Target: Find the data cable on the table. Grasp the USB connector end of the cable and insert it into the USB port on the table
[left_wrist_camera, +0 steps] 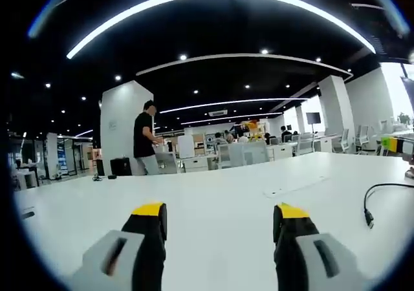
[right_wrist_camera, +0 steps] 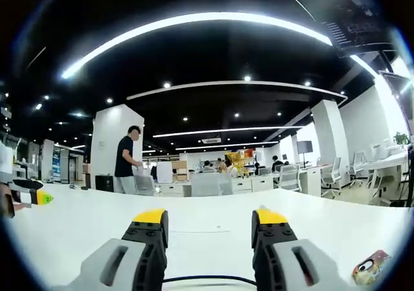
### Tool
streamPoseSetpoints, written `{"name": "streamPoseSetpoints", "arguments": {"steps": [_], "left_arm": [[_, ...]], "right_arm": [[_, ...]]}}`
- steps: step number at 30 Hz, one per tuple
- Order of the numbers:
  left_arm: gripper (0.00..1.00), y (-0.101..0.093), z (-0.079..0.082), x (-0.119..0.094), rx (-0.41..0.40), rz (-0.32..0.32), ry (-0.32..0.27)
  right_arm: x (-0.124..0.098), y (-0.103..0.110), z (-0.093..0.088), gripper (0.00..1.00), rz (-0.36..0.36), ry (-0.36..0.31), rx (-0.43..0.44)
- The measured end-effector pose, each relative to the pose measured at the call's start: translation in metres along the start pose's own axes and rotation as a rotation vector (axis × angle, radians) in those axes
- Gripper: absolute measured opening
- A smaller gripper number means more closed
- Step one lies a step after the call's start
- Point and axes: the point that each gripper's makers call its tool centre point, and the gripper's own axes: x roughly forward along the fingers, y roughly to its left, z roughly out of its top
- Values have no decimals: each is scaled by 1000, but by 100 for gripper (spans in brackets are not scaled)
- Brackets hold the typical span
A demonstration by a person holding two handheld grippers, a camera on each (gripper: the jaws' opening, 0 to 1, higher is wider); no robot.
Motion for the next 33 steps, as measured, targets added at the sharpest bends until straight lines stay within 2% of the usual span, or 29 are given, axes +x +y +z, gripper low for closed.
{"name": "streamPoseSetpoints", "arguments": {"steps": [16, 20, 33], "left_arm": [[66, -2, -4, 1, 28, -7, 24], [66, -3, -2, 0, 19, -13, 11], [65, -2, -5, 1, 26, -8, 22]], "right_arm": [[1, 1, -4, 51, 12, 14, 15], [1, 1, -4, 51, 14, 13, 16], [1, 2, -5, 50, 21, 15, 36]]}}
